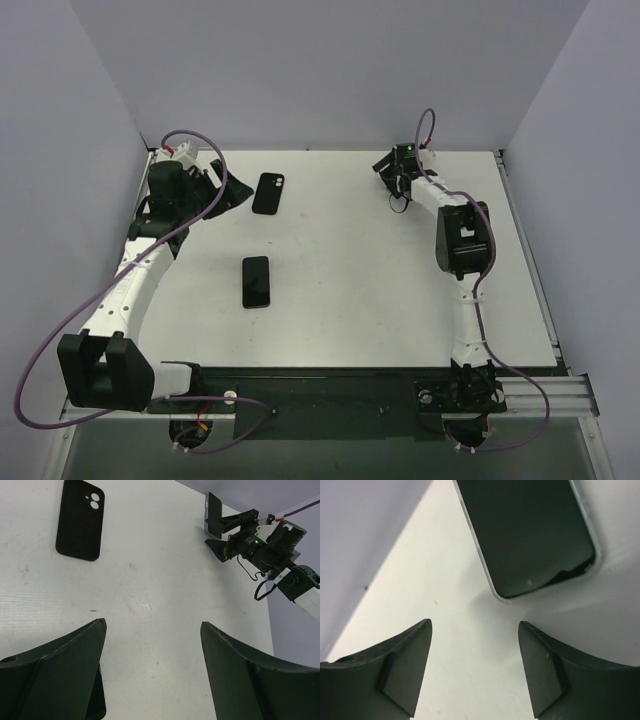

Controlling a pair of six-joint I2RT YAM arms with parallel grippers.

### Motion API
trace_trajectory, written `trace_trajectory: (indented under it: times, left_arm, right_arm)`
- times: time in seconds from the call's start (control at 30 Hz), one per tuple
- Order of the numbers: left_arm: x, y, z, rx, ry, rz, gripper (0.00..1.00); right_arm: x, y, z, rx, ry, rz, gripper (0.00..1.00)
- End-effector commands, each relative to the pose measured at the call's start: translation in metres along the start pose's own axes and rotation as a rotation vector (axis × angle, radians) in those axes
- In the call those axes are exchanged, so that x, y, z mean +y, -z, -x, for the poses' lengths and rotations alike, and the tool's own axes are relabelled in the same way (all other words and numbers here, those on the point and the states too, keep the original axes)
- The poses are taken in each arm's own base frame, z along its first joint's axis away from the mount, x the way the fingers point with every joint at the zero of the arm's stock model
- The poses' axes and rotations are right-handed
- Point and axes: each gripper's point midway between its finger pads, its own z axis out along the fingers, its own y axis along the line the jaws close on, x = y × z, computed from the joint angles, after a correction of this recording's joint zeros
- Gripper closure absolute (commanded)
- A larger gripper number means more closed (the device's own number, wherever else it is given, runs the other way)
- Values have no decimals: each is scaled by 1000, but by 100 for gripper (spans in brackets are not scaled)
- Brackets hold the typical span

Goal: Take the phone out of the phone case
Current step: Adjust the phone at the center of the board.

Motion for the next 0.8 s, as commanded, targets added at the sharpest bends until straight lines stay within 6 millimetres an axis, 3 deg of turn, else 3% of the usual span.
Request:
trace_trajectory:
  times: [0.0,0.03,0.1,0.2,0.47,0.6,0.67,0.77]
  left_arm:
    - [-15,3,13,-44,-8,-69,14]
    - [-15,4,14,-48,-10,-72,14]
    - [-16,4,13,-46,-7,-78,14]
    - [-18,4,12,-47,-3,-87,14]
    - [-16,-1,7,-35,3,-85,14]
    - [-14,-5,2,-17,1,-84,14]
    - [-20,-10,-3,4,4,-121,14]
    - [-33,-19,-15,50,20,-204,14]
  right_arm:
    - [-24,55,-24,229,216,-20,31]
    - [-20,67,-17,217,233,-13,20]
    - [-35,80,-14,231,311,-54,11]
    - [-50,89,-3,277,465,-156,11]
    - [-82,64,23,230,636,-364,9]
    - [-72,52,28,213,631,-346,8]
    - [-59,51,33,181,603,-308,8]
    - [-58,49,42,121,536,-293,9]
